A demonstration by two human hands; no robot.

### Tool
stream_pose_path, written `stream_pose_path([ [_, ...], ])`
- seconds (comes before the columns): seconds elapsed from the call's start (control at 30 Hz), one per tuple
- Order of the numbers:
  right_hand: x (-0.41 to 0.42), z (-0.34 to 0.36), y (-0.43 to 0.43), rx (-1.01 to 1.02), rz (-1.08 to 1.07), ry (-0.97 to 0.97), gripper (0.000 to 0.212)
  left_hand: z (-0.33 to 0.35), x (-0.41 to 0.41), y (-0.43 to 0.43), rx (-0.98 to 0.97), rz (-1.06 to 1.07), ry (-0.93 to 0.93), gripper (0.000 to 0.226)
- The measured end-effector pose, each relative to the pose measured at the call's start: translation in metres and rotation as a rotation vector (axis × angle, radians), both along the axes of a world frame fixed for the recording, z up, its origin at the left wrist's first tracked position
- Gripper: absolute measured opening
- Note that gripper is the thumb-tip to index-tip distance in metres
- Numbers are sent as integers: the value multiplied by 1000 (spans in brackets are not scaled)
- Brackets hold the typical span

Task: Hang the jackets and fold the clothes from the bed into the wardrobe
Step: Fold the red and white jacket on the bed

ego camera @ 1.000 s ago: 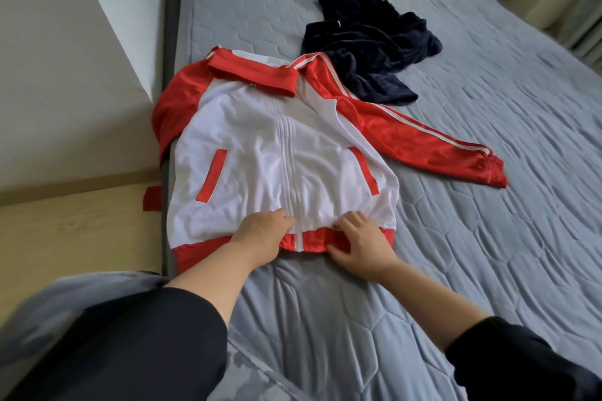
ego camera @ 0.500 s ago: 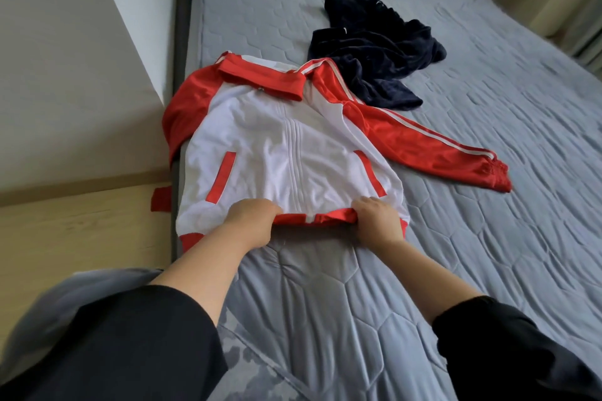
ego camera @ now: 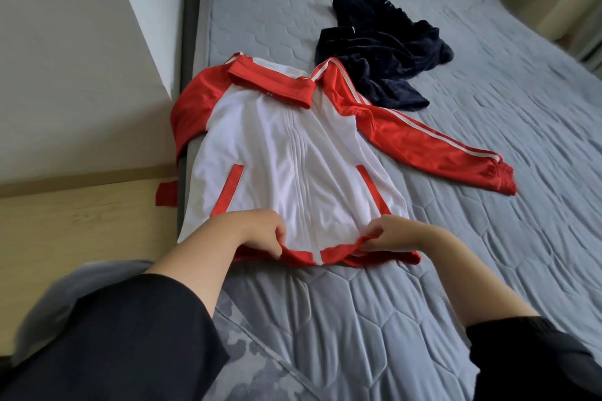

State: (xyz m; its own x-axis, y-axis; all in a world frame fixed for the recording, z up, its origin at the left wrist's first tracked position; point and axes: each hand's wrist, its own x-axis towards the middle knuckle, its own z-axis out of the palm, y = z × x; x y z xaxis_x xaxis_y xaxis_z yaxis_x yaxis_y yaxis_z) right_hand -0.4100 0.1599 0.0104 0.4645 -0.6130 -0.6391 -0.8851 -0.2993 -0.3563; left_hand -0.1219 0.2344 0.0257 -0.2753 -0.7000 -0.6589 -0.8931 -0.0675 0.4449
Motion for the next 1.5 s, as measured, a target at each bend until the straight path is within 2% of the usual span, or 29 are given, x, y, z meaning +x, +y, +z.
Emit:
stream_pose_path([
  [0.07, 0, -4, 3, -17, -2, 29, 39, -2, -5, 3, 95, -11, 3, 14],
  [0.17, 4, -5, 8, -14, -36, 12, 35, -1, -9, 6, 184, -1, -19, 17],
  [0.3, 2, -1, 12, -32, -34, 61, 12, 1, -9, 7, 172, 16, -51, 19],
  [0.43, 2, 4, 11, -10, -95, 99, 30, 1, -6, 8, 230, 4, -109, 23],
  [0.5, 8, 5, 6, 53, -140, 104, 36, 0, -6, 9, 319, -5, -74, 23],
  [0.57, 17, 5, 4, 160, -394, -74, 37, -2, -9, 11, 389, 110, 86, 26],
  [0.6, 23, 4, 4, 164, -553, -239, 34, -4, -11, 10, 345, 221, 182, 28],
  [0.63, 29, 4, 4, 54, -604, -385, 31, -7, -13, 8, 218, 342, 253, 28],
  [0.67, 35, 2, 5, -145, -568, -451, 30, -11, -15, 4, 27, 433, 267, 25],
  [0.73, 46, -11, 7, -486, -400, -445, 32, -19, -14, -2, -354, 469, 101, 24],
  [0.77, 49, -20, 7, -559, -319, -382, 39, -24, -12, -3, -459, 402, -14, 33],
  [0.83, 51, -41, 10, -533, -254, -145, 54, -35, -5, -3, -456, 203, -193, 56],
  [0.87, 50, -50, 11, -500, -295, -23, 58, -41, -1, -4, -423, 149, -234, 64],
  [0.93, 52, -60, 9, -479, -465, 73, 61, -53, 6, -7, -422, 155, -284, 71],
  [1.0, 66, -59, 4, -579, -515, 35, 63, -60, 9, -15, -486, 242, -310, 71],
  [1.1, 97, -61, -8, -700, -218, -121, 63, -66, 19, -23, -474, 318, -333, 64],
  [1.17, 104, -69, -14, -625, -115, -71, 59, -72, 34, -20, -403, 329, -387, 62],
  [1.27, 99, -79, -29, -553, -297, 86, 58, -76, 57, -12, -260, 430, -483, 65],
  [1.37, 106, -81, -37, -551, -383, 158, 59, -72, 67, -11, -186, 539, -489, 69],
  [1.43, 115, -80, -39, -548, -433, 173, 59, -68, 65, -15, -258, 617, -471, 68],
  [1.5, 125, -77, -39, -559, -475, 143, 60, -63, 62, -22, -409, 761, -448, 64],
])
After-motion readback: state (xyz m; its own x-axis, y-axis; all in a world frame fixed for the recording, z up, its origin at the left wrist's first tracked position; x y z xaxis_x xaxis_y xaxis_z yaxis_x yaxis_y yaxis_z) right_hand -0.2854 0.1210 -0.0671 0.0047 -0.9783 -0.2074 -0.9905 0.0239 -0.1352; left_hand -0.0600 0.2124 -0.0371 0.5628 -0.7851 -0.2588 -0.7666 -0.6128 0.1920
